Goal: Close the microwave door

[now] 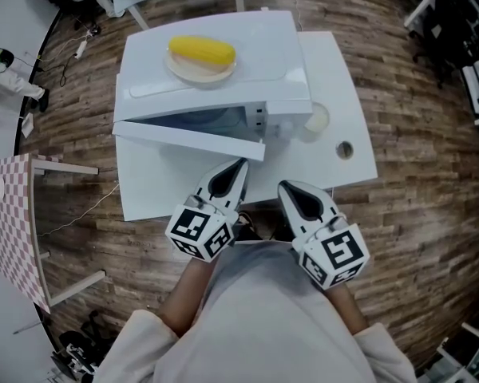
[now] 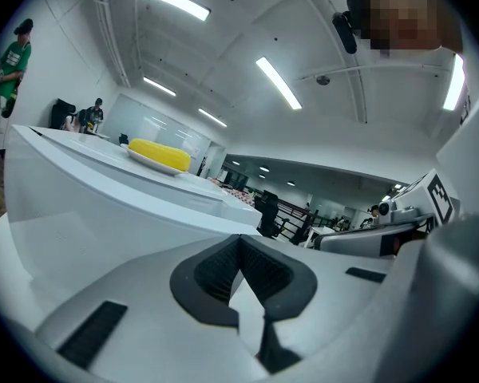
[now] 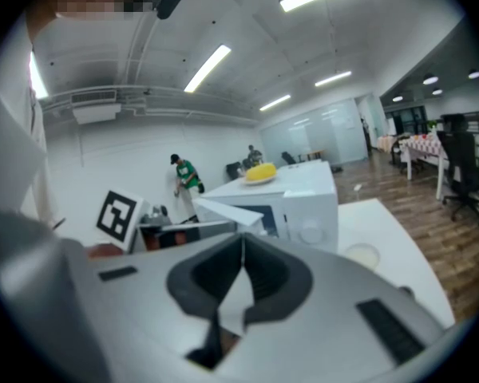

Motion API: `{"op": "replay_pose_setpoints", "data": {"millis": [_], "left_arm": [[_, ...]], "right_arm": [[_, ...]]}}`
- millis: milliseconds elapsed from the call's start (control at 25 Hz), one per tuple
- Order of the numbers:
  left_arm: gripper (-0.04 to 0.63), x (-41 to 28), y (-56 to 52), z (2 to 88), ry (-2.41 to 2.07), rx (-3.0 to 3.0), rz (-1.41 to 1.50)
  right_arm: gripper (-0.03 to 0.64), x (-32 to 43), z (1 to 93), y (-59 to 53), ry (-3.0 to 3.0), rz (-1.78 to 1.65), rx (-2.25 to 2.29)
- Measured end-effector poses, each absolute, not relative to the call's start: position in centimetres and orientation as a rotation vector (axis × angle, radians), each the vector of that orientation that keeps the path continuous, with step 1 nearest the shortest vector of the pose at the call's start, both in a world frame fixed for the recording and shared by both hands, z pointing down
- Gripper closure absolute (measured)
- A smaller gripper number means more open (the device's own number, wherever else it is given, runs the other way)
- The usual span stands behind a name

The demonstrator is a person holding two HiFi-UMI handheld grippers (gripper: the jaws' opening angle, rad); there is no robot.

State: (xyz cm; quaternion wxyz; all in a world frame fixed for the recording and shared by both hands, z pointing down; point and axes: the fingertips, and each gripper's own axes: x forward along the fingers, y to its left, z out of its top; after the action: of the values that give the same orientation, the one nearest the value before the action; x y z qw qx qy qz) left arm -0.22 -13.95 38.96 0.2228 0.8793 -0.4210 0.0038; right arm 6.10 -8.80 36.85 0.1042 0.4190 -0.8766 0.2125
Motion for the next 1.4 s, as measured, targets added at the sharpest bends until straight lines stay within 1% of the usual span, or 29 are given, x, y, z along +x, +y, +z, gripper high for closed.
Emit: {"op": "replay_pose_setpoints", "data": {"millis": [720,1000,1400], "left_arm": [[0.575,0.5,-15.5,39.3,-1.196,2.452,0.028],[0.575,0.6,-16.2,39.3,-1.168,2.401,-0.040],[0.575,1.1,-17.3,39.6,-1.188,2.416,-0.005]], "right_arm": [[0.594,6.8,36.7,-8.4,-2.587,0.611,1.248],[0.594,7.0,36.6,-8.4,-2.588,0.605,1.258],[0.594,6.8,36.5,-9.2,-2.596,0.601,1.252]]}}
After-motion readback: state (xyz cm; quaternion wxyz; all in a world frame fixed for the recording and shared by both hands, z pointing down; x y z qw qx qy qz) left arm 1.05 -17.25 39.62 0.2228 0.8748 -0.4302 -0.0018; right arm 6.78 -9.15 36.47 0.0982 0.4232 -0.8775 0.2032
